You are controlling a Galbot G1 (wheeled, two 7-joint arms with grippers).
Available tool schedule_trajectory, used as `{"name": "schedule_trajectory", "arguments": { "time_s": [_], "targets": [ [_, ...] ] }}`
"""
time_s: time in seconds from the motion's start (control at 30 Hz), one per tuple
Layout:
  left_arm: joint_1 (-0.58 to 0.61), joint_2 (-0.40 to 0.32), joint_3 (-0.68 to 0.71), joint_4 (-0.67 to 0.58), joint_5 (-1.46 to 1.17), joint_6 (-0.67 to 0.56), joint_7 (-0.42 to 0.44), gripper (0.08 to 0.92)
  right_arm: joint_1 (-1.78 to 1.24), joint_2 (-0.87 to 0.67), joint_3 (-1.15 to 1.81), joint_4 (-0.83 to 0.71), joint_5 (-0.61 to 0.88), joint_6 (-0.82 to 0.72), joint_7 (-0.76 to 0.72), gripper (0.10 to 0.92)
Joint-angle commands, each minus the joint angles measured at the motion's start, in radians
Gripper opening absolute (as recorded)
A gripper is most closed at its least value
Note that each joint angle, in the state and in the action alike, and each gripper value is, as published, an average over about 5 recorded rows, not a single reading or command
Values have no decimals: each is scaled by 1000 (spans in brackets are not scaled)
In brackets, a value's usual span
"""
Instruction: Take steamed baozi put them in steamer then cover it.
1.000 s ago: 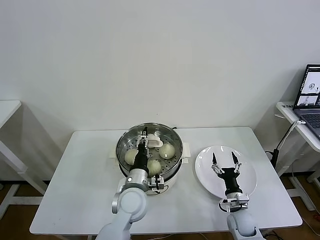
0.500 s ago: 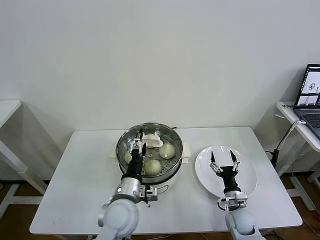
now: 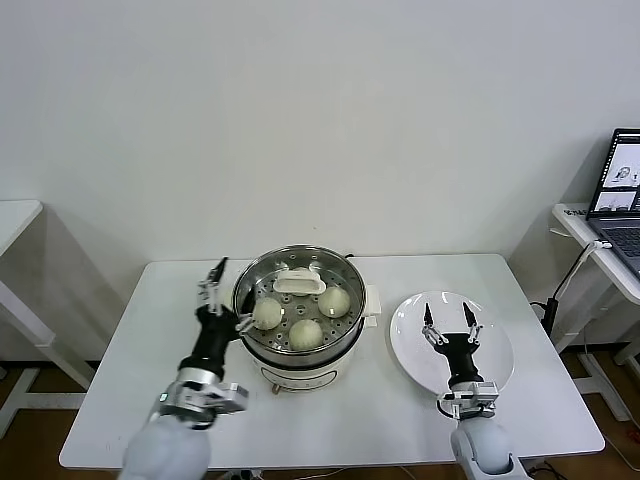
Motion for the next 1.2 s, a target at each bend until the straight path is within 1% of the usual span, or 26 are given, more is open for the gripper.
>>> {"name": "schedule_trajectory", "arguments": {
  "time_s": [0.03,0.2,0.4,0.7,1.2],
  "targets": [
    [117,1,-321,155,-798,-332,-75,823,-35,-16,-7,59,71,-32,12,823],
    [121,-10,-339,263,-832,-439,-10,823,-57,-22,-7,81,70,-40,22,823],
    [128,-18,-355,324,-833,-493,24,823,-85,-18,-5,96,65,-40,21,823],
    [135,-15,-351,352,-832,-519,45,823,-112,0,7,120,57,-45,15,823],
    [118,-15,-336,386,-822,-524,43,823,-127,-4,15,131,60,-44,16,823]
  ]
}}
